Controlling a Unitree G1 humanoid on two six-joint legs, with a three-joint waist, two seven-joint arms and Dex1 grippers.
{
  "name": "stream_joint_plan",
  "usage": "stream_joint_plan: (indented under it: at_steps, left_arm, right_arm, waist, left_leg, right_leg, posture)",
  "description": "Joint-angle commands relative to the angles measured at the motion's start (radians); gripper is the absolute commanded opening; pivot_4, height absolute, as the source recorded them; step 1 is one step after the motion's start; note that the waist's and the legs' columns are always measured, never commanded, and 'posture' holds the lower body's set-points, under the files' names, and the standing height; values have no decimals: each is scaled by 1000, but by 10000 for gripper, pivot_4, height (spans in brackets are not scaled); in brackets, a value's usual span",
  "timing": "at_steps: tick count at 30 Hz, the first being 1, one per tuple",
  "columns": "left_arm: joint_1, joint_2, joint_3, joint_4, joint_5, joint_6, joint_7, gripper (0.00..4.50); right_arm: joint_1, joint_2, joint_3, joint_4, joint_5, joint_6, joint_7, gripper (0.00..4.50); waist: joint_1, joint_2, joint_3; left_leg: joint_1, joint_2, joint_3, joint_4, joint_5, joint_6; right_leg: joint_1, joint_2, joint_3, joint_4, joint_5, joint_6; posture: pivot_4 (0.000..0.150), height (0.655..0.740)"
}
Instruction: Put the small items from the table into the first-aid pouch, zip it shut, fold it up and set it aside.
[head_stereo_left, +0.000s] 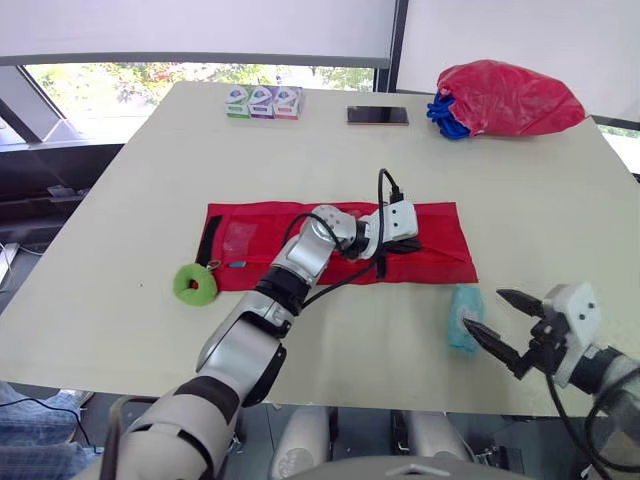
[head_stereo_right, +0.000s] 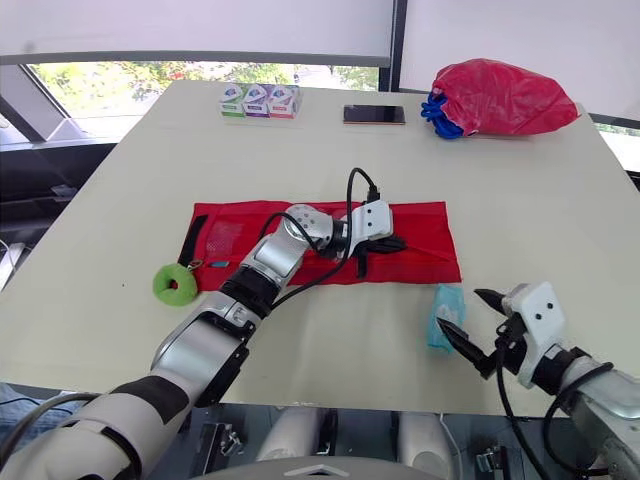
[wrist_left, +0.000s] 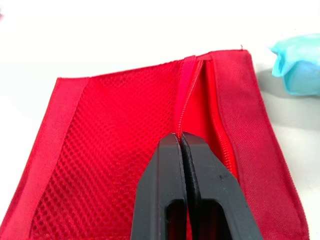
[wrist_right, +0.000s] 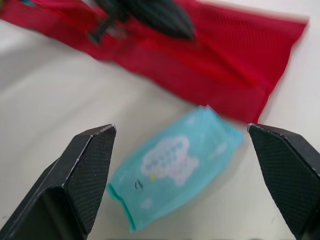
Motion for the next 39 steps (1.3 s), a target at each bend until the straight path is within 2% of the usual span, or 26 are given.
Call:
stream_joint_plan:
  at_steps: [1, 5, 7, 8, 9, 10, 12, 16, 17, 20, 25, 32, 39]
  left_arm:
    - [-9, -16, 16, -65, -16, 1, 7, 164]
    - [4, -16, 12, -93, -21, 6, -3, 164]
    - [10, -15, 9, -104, -20, 11, -6, 0]
    - [11, -15, 9, -106, -20, 12, -6, 0]
    - [11, -15, 9, -106, -20, 13, -6, 0]
    - [11, -15, 8, -106, -20, 14, -5, 0]
    - [10, -15, 9, -103, -20, 14, -5, 0]
    - [10, -15, 9, -94, -20, 9, -3, 0]
    - [10, -15, 9, -91, -19, 8, -2, 0]
    - [10, -15, 10, -85, -18, 6, 0, 0]
    - [10, -18, 10, -91, -20, 6, 2, 0]
    - [31, -32, -3, -151, -35, 13, -21, 0]
    - [84, -48, -35, -237, -34, 15, -48, 0]
  right_arm:
    - [10, 27, 88, -23, -78, 60, -105, 45000]
    - [11, 56, 138, -5, -131, 52, -139, 45000]
    - [5, 82, 139, -7, -122, 58, -148, 39791]
    - [3, 85, 140, -8, -125, 56, -146, 36961]
    - [2, 87, 141, -9, -126, 54, -142, 31912]
    - [2, 87, 142, -9, -128, 51, -137, 24740]
    - [1, 93, 130, -14, -113, 51, -131, 18953]
    - [-18, 106, 77, -45, -12, 83, -102, 2393]
    - [-30, 113, 62, -54, 25, 90, -95, 200]
    - [-88, 132, 17, -76, 162, 162, -123, 200]
    - [-204, 139, -7, -51, 294, 289, -222, 200]
    - [-365, 143, 21, 80, 309, 426, -339, 200]
    - [-503, 261, 22, 188, 270, 420, -447, 200]
  waist:
    - [1, 0, 0]
    - [0, 0, 0]
    - [0, 0, 0]
    - [0, 0, 0]
    - [0, 0, 0]
    - [0, 0, 0]
    - [0, 0, 0]
    - [-1, 0, 0]
    - [-1, 0, 0]
    - [-1, 0, 0]
    - [0, 0, 0]
    - [0, 0, 0]
    - [-2, 1, 0]
  left_leg:
    - [0, 0, 0, 0, 0, 0]
    - [-1, 0, 1, 0, 0, 0]
    - [-1, 0, 0, 0, 0, 0]
    - [-1, 0, 0, 0, 0, 0]
    - [-1, 0, 0, 0, 0, 0]
    - [-1, 0, 0, 0, 0, 0]
    - [-1, 0, 0, 0, 0, 0]
    - [-1, 0, 0, 0, 0, 0]
    - [-1, 0, 0, 0, 0, 0]
    - [-1, 0, 0, 0, 0, 0]
    - [-1, 0, 0, 0, 0, 0]
    - [-1, 0, -1, 0, 0, 0]
    - [-2, 0, 0, 0, 0, 0]
  right_leg:
    - [0, 0, 0, 0, 0, 0]
    - [-1, 0, 1, 0, 0, 0]
    - [-1, 0, 0, 0, 0, 0]
    - [-1, 0, 0, 0, 0, 0]
    - [-1, 0, 0, 0, 0, 0]
    - [-1, 0, 0, 0, 0, 0]
    - [-1, 0, 0, 0, 0, 0]
    - [-1, 0, 0, 0, 0, 0]
    - [-1, 0, 0, 0, 0, 0]
    - [-1, 0, 0, 0, 0, 0]
    - [-1, 0, 0, 0, 0, 0]
    - [-1, 0, 0, 0, 0, 0]
    - [-1, 0, 0, 0, 0, 0]
  posture:
    - [1500, 7400]
    - [1500, 7400]
    - [1500, 7400]
    - [1500, 7400]
    - [1500, 7400]
    - [1500, 7400]
    - [1500, 7400]
    - [1500, 7400]
    - [1500, 7400]
    - [1500, 7400]
    - [1500, 7400]
    - [1500, 7400]
    - [1500, 7400]
